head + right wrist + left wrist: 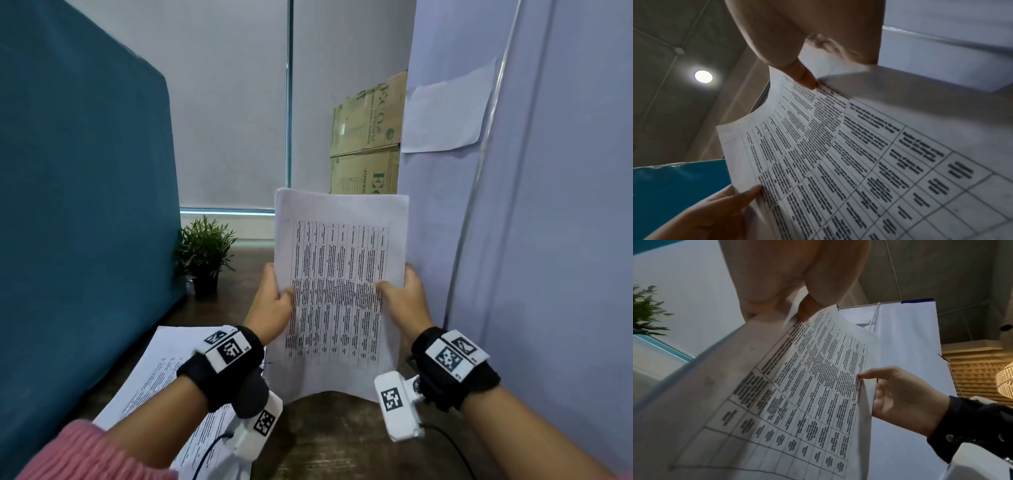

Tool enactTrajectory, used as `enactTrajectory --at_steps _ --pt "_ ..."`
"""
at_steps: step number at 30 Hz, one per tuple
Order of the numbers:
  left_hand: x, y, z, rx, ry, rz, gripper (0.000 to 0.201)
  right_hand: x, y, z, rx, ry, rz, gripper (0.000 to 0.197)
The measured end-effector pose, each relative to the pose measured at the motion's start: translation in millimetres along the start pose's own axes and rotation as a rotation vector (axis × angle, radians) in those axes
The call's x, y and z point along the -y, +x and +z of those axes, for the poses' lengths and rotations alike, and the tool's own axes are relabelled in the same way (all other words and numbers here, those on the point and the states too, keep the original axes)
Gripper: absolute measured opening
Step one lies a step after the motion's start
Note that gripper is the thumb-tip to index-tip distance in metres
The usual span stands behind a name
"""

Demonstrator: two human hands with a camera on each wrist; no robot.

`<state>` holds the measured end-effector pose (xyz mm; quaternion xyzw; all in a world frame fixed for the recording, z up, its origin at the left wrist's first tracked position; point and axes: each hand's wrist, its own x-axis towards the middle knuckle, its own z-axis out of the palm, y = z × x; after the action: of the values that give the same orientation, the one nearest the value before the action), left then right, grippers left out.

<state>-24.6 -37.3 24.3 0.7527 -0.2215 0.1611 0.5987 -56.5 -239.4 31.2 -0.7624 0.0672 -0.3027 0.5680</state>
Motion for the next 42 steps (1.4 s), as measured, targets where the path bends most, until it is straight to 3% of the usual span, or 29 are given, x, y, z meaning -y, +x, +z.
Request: enactTrajectory --at_steps 5,12,19,31,35,42 --pt "11.5 -15.3 7.6 -0.018 -0.020 -0.081 0.021 -10.7 -13.5 1.5 -0.023 0.027 0.065 0.022" --pt "6.4 -12.2 4.9 -0.036 -0.056 -0.083 0.019 -6.4 -5.7 0.3 -0.013 0.104 -0.002 0.030" --pt "19.6 -29.0 14.4 0.009 -0.046 -0.138 0.020 -21.3 -17.9 -3.7 0.024 0.069 0.082 0.034" --pt "-36.8 4.0 7.8 -0.111 -0.143 -0.033 0.029 -31.1 -9.4 -11.0 0.063 0.009 0.067 0.040" --pt "-34.8 4.6 10.7 -0.131 -0.139 -0.023 0.035 -35.8 -3.0 -38.5 0.242 -0.321 0.029 0.034" --pt "-26.7 9.6 13.5 -0.151 -0.131 0.037 0.034 -69.6 27.9 -84.6 0.248 -0.949 0.174 0.008"
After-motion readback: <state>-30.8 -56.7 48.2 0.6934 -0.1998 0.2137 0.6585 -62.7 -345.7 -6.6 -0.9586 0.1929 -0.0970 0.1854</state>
